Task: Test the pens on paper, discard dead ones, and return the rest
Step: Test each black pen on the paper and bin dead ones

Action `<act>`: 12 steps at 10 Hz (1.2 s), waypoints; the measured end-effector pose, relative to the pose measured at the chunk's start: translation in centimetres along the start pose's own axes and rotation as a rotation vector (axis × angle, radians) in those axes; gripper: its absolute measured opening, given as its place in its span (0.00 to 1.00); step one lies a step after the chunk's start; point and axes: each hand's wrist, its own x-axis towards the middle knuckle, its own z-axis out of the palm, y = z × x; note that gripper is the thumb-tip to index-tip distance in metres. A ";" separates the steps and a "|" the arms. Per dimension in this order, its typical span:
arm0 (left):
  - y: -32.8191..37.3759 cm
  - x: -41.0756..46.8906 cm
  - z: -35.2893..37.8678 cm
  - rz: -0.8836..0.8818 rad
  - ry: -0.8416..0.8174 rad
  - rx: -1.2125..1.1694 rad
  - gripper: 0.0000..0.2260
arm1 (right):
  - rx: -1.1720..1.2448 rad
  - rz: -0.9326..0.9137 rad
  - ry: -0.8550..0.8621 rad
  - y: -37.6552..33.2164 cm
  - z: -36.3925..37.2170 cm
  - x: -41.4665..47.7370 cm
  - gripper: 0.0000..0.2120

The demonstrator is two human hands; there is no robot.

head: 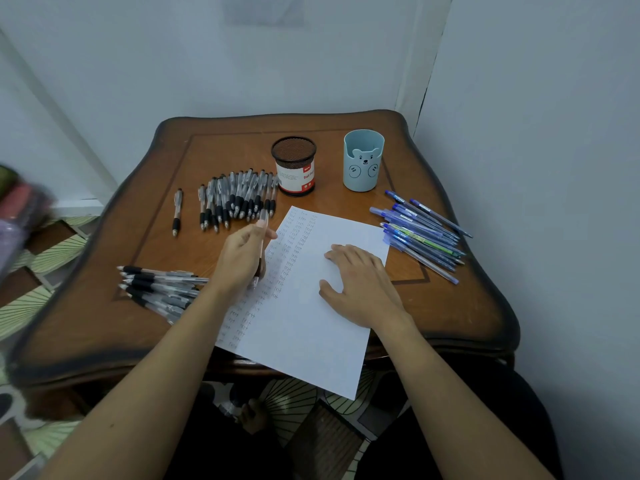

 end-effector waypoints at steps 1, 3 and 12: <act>0.6 0.0 -0.7 0.034 0.051 0.007 0.18 | -0.005 0.002 -0.007 0.0 0.0 0.0 0.26; 1.8 1.6 -4.1 0.032 0.150 -0.035 0.13 | 0.007 0.007 -0.010 0.0 0.0 0.1 0.26; 0.0 6.6 -6.1 -0.118 0.495 0.627 0.24 | 0.026 0.004 0.004 0.2 0.1 0.1 0.26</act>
